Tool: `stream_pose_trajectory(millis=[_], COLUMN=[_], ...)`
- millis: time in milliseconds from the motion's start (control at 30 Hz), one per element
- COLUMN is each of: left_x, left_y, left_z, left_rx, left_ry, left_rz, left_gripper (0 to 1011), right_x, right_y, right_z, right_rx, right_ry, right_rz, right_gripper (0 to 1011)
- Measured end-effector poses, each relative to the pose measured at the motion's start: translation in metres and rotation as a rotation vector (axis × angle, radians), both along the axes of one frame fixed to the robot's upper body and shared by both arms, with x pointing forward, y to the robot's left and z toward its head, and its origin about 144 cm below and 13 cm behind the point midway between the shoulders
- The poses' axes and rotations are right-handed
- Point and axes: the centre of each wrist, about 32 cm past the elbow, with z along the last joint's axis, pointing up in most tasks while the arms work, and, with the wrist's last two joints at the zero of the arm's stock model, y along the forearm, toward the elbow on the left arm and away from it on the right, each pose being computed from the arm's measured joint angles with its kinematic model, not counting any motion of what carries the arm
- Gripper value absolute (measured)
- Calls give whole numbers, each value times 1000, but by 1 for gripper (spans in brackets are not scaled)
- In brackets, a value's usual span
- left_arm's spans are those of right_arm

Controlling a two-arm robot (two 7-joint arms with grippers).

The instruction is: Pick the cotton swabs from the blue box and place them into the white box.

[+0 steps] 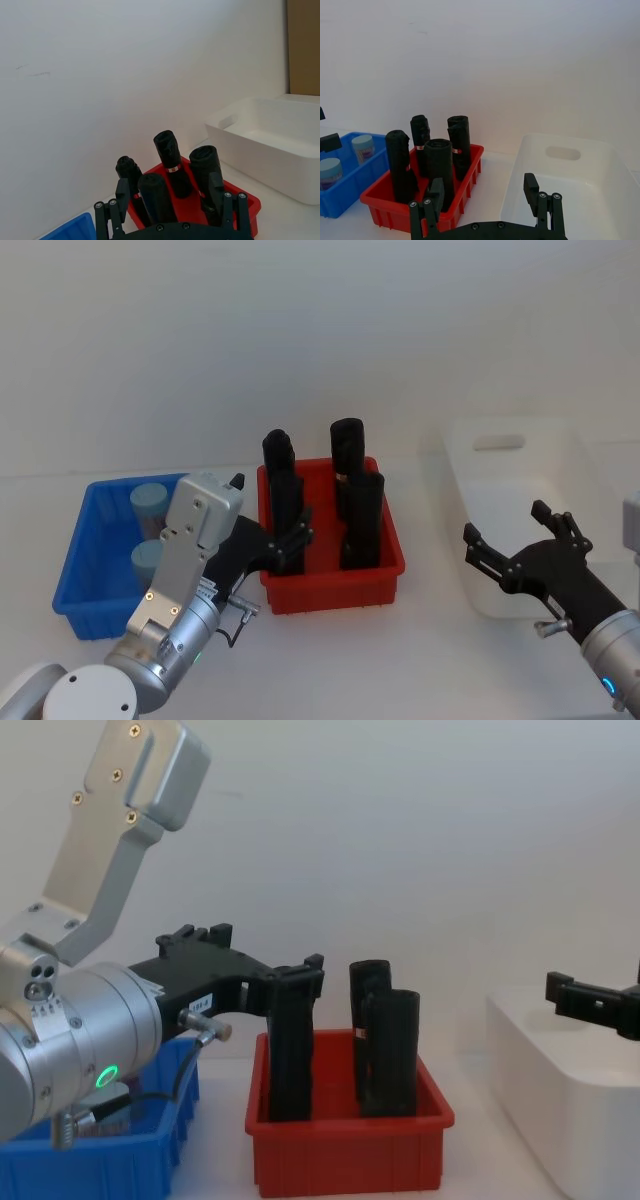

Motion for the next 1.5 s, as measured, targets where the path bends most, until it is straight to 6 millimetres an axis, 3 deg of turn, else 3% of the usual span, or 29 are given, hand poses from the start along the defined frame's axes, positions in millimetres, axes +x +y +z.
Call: stream_pose_trajectory(millis=[1100,1500], left_x=[1,18], left_y=[1,14], left_z=[0,6], left_rx=[0,-7], left_ry=[1,25], left_rz=[3,39], left_gripper=[1004,1004], right_x=[0,0], right_y=[0,0], right_z=[0,0], right_rx=[0,0], right_ry=[0,0], right_rz=[0,0], right_gripper=[1002,1002])
